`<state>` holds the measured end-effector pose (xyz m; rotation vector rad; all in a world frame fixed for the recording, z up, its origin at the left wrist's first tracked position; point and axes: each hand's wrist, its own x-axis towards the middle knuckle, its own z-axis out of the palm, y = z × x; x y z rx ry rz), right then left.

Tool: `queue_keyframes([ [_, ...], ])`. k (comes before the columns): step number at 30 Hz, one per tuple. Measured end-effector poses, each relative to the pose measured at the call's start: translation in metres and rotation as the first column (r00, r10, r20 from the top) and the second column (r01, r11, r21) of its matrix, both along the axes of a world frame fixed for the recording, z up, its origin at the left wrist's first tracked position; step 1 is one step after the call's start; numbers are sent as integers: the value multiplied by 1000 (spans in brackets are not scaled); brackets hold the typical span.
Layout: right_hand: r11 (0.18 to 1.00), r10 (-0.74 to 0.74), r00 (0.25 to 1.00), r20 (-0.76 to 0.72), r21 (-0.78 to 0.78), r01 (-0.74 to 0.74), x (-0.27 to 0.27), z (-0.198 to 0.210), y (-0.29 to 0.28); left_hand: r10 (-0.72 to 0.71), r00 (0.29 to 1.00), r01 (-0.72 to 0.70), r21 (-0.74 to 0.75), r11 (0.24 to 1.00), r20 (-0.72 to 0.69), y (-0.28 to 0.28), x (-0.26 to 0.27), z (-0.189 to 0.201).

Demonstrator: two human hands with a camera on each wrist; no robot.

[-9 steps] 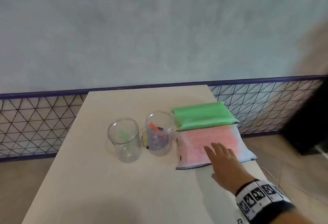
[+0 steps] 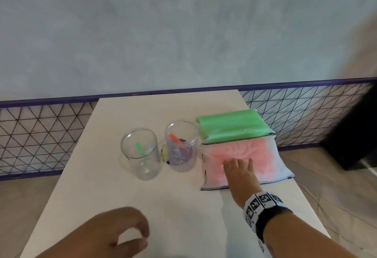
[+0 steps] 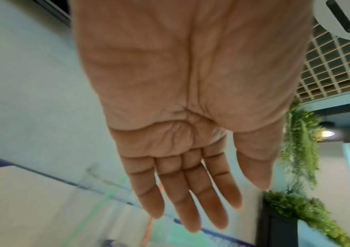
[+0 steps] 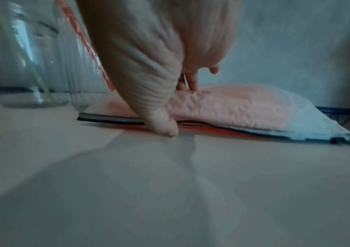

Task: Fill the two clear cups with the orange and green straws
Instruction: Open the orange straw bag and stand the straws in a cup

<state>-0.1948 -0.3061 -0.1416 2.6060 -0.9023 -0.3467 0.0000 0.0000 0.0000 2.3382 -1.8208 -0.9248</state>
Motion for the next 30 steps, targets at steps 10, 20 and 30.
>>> queue_keyframes([
  [10,962,104,993,55,250,-115,1,24,13,-79,994,60,-211,976,-81,-129,-51,-41],
  [20,815,231,918,322,452,-364,5,88,42,-31,997,32,-25,999,69,-151,-54,-58],
  [30,642,-528,673,518,762,-84,-70,65,-7,133,990,-139,176,974,45,-134,-1,-47],
])
